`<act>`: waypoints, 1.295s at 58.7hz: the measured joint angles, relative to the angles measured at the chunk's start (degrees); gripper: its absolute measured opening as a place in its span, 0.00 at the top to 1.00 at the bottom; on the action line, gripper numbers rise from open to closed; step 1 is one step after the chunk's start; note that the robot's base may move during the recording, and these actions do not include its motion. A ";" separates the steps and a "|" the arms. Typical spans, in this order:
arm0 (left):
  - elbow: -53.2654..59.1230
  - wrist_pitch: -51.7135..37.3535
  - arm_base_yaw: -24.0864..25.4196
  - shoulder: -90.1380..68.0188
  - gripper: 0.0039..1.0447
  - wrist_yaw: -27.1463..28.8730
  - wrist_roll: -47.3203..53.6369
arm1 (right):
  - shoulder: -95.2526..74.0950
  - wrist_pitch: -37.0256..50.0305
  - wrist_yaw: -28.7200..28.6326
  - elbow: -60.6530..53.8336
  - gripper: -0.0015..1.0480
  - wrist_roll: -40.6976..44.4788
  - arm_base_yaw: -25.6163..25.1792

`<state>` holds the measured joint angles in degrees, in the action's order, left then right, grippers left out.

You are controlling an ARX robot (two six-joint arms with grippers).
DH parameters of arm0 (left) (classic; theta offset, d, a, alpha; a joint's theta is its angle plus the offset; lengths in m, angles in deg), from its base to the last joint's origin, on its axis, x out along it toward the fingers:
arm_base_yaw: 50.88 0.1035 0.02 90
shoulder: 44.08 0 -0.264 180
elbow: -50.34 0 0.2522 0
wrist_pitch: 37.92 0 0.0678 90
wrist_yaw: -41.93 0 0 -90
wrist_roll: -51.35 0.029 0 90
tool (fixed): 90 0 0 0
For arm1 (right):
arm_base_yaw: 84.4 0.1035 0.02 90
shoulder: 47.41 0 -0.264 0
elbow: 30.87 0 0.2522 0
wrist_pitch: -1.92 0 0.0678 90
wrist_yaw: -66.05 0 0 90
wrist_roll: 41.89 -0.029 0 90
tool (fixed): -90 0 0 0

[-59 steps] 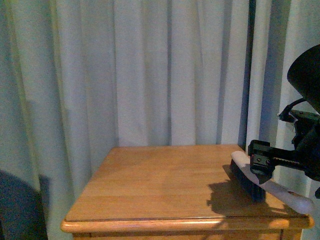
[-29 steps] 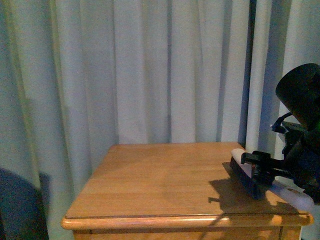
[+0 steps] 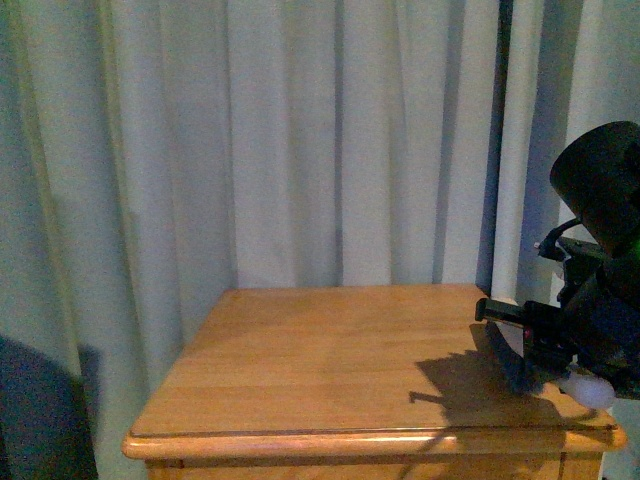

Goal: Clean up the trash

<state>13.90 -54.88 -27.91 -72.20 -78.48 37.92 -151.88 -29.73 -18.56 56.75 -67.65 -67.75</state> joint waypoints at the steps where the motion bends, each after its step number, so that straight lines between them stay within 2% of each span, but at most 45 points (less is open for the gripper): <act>1: 0.00 0.00 0.00 0.00 0.73 0.00 -0.02 | 0.26 0.28 0.02 -0.28 0.80 0.09 0.00; 13: 0.00 0.00 0.00 0.00 0.73 0.00 -0.02 | 12.70 10.88 -0.55 -9.84 0.80 4.81 -0.33; 27: 0.00 0.00 0.00 0.00 0.73 0.00 -0.02 | 32.06 22.38 1.81 -23.43 0.80 13.07 -1.25; 40: 0.00 0.00 0.00 0.00 0.73 0.00 -0.02 | 53.64 32.02 9.51 -36.52 0.80 24.85 0.33; 52: 0.00 0.00 0.00 0.00 0.73 0.00 -0.02 | 65.44 33.86 13.62 -41.11 0.80 31.41 4.90; 76: 0.00 0.00 0.00 0.00 0.73 0.00 -0.02 | 72.87 32.72 18.84 -44.39 0.80 33.14 6.58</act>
<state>13.90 -54.88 -27.91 -72.20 -78.48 37.90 -79.01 2.99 0.28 12.36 -34.52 -61.18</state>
